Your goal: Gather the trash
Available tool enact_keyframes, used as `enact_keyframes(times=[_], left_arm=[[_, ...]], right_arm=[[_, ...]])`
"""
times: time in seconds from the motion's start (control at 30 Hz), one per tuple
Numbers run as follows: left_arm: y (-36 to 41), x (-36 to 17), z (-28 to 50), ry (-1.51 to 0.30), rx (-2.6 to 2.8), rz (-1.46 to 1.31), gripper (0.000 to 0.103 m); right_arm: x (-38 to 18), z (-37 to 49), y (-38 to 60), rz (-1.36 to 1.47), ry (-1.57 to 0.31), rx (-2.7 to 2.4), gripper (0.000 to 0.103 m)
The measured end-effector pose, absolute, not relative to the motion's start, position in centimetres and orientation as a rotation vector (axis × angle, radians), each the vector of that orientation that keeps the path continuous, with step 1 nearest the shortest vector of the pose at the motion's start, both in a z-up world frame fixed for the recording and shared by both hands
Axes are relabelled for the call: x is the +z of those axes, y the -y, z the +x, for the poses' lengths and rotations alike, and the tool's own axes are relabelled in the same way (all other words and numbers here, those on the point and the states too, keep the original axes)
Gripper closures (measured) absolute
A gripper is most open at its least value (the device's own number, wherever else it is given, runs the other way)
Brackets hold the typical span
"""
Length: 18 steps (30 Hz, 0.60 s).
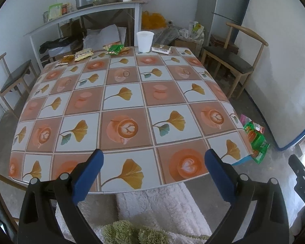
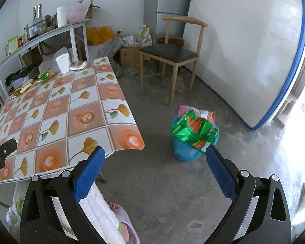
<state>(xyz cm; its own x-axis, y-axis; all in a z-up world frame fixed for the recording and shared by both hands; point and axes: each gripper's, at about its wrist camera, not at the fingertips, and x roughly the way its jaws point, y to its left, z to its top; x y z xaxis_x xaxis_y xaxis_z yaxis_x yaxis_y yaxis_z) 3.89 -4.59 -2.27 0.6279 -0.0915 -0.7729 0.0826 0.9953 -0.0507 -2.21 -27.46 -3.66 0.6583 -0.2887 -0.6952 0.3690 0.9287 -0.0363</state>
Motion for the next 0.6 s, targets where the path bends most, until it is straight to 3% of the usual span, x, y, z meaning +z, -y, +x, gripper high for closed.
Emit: enact_keyframes(times=[0.6], left_arm=[[4.23, -2.38, 4.02, -0.895, -0.089, -0.005, 0.006]], right_arm=[[-4.11, -2.06, 27.31, 0.092, -0.78, -0.373, 0.008]])
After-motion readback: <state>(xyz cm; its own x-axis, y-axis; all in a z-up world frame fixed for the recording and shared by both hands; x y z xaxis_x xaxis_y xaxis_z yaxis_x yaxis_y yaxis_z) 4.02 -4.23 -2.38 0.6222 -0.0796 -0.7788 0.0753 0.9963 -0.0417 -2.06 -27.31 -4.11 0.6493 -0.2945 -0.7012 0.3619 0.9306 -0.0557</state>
